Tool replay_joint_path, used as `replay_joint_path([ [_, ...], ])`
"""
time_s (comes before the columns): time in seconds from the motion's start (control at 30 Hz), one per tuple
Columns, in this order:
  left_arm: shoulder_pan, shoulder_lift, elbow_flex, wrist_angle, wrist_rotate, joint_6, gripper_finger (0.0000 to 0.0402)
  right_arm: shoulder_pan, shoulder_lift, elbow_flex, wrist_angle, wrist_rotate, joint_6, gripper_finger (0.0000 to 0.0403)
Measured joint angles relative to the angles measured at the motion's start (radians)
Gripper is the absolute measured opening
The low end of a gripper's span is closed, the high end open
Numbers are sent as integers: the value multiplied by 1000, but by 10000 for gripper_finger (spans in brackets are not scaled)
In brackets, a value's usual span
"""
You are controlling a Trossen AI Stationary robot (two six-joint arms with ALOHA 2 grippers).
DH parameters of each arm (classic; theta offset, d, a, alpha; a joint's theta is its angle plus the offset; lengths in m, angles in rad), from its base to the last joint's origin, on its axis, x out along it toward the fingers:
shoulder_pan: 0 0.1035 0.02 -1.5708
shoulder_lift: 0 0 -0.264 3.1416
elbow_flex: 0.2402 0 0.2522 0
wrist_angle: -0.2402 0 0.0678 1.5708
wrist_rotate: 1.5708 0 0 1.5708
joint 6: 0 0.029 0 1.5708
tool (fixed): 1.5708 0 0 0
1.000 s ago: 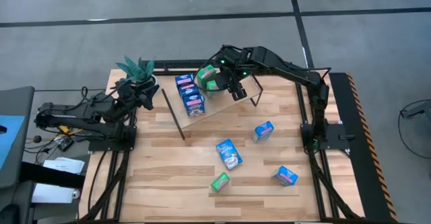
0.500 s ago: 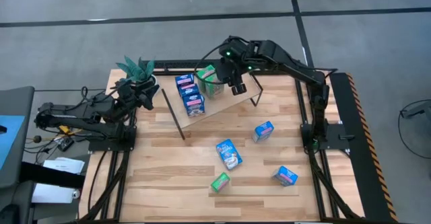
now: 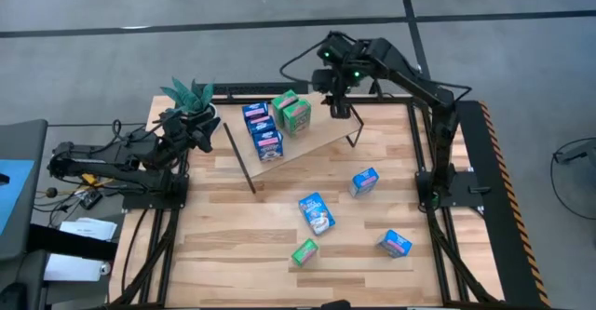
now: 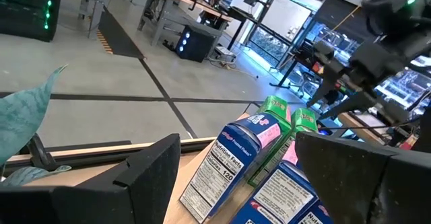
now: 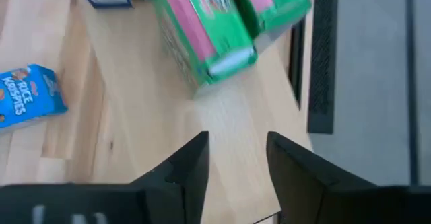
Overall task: Stack cereal on shelf
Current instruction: Put the right green cereal box on the shelf and align it with the other green cereal box
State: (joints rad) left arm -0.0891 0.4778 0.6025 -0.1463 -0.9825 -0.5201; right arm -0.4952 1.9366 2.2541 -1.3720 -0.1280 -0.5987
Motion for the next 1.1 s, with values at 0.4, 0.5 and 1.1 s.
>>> replay_joint_path([
  [0.4, 0, 0, 0, 0, 0, 0, 283, 11, 1, -136, 132, -10, -28, 116],
  [0.5, 0, 0, 0, 0, 0, 0, 283, 20, 0, -135, 143, -15, -30, 117],
  [1.1, 0, 0, 0, -6, 0, -3, 283, 61, 0, -135, 218, -42, -37, 118],
])
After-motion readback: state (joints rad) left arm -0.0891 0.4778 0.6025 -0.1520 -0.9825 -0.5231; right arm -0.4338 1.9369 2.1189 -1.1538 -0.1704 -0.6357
